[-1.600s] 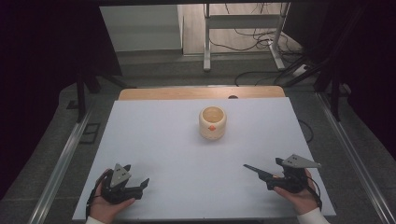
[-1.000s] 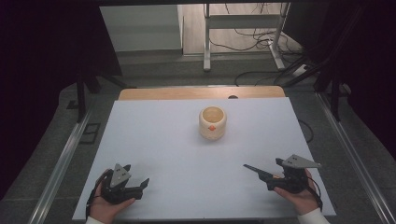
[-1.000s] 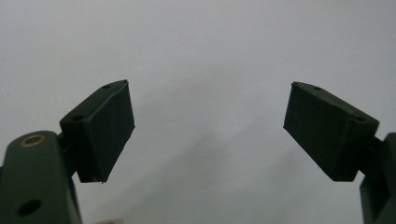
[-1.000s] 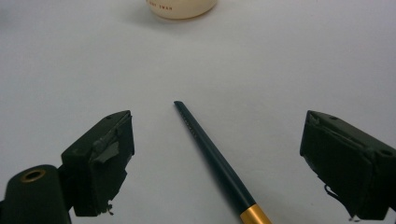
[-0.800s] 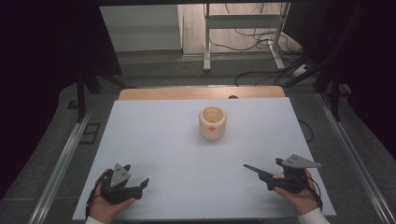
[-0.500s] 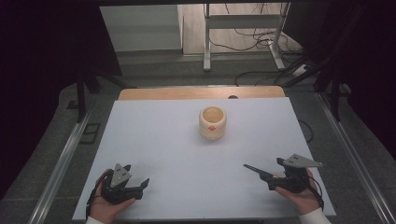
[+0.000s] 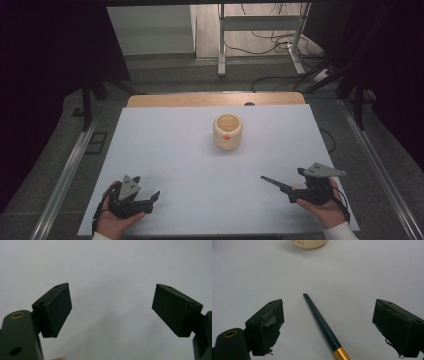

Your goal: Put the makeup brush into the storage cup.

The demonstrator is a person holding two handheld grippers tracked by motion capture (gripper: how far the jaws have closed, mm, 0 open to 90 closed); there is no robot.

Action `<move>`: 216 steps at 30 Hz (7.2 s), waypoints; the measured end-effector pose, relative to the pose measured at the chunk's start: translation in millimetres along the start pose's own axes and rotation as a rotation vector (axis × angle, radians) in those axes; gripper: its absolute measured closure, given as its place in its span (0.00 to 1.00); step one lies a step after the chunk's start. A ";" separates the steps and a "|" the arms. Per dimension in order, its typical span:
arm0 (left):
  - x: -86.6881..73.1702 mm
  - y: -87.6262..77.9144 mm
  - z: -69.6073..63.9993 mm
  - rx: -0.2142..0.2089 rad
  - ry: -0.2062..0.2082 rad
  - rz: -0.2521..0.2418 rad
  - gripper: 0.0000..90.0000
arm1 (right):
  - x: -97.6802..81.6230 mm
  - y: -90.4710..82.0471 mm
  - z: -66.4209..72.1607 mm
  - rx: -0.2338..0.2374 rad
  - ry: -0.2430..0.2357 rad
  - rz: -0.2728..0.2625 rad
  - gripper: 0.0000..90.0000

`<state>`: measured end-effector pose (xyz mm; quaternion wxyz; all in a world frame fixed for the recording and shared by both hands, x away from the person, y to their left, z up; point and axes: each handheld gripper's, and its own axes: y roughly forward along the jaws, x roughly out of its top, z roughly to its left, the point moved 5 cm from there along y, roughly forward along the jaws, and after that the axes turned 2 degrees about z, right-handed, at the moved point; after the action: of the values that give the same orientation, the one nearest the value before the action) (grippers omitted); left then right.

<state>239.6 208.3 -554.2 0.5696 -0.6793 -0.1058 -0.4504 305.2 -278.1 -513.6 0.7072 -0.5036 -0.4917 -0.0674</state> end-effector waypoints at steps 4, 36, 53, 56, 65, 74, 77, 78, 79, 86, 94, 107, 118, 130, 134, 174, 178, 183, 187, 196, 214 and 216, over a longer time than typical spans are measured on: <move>0.2 0.3 -0.1 -0.001 0.000 -0.002 0.18 | -1.1 1.6 -0.8 -0.001 0.003 0.015 0.12; 3.1 2.7 -1.3 -0.008 0.012 -0.001 0.18 | 22.4 4.5 -15.4 0.070 -0.192 0.326 0.15; 2.9 2.7 -1.4 -0.009 0.016 0.001 0.18 | 15.5 25.1 -9.2 0.122 -0.298 0.568 0.16; 3.0 2.7 -1.3 -0.010 0.016 0.000 0.18 | 13.7 26.6 -10.1 0.120 -0.304 0.588 0.17; 3.0 3.0 -1.3 -0.010 0.020 0.003 0.18 | 7.7 21.7 -19.3 0.120 -0.303 0.639 0.26; 3.1 3.3 -1.5 -0.012 0.021 0.004 0.18 | -2.2 21.9 -22.2 0.116 -0.341 0.718 0.32; 3.0 3.4 -1.5 -0.012 0.022 0.005 0.18 | -4.3 22.3 -21.4 0.117 -0.351 0.743 0.33; 3.0 3.4 -1.6 -0.012 0.022 0.004 0.18 | -5.7 22.8 -21.2 0.120 -0.365 0.760 0.37; 3.0 3.4 -1.6 -0.012 0.022 0.004 0.18 | -5.7 22.8 -21.2 0.120 -0.365 0.760 0.37; 3.0 3.5 -1.4 -0.013 0.022 0.005 0.18 | -7.8 21.6 -21.5 0.145 -0.395 0.804 0.59; 3.3 3.5 -1.8 -0.012 0.026 0.006 0.18 | -5.3 23.7 -24.0 0.148 -0.379 0.843 0.81; 3.6 2.8 -1.6 -0.010 0.024 0.001 0.18 | -2.8 26.9 -21.1 0.148 -0.415 0.879 0.88; 3.8 2.9 -1.8 -0.010 0.027 0.004 0.18 | 18.3 17.6 -16.0 0.196 -0.416 0.821 0.88; 8.9 0.9 -8.4 -0.016 0.060 -0.014 0.18 | 48.5 19.9 4.6 0.239 -0.469 0.761 0.88; 10.8 1.0 -10.2 -0.017 0.064 -0.022 0.18 | 54.1 25.0 10.7 0.243 -0.483 0.755 0.88; 67.6 15.9 -79.2 -0.034 0.353 -0.054 0.19 | 90.3 43.9 36.7 0.276 -0.550 0.730 0.88; 74.7 19.2 -88.1 -0.030 0.388 -0.059 0.20 | 95.5 48.1 42.8 0.289 -0.555 0.737 0.88; 79.9 23.1 -91.8 -0.024 0.398 -0.059 0.21 | 100.7 54.9 49.5 0.299 -0.566 0.747 0.88; 82.4 25.3 -92.6 -0.024 0.396 -0.062 0.21 | 104.5 61.0 55.7 0.317 -0.568 0.747 0.88; 86.3 33.1 -93.8 -0.008 0.404 -0.046 0.22 | 111.3 72.9 64.1 0.332 -0.572 0.763 0.88; 102.8 49.2 -106.7 -0.005 0.438 -0.045 0.22 | 123.0 88.3 84.4 0.350 -0.592 0.787 0.88; 102.9 51.2 -107.0 -0.006 0.436 -0.043 0.22 | 123.0 89.4 84.9 0.347 -0.591 0.785 0.88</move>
<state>279.4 60.5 -519.4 0.5672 -0.5653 0.0069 -0.5989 367.1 -119.6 -476.7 0.5833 -0.5229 -0.4483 0.4306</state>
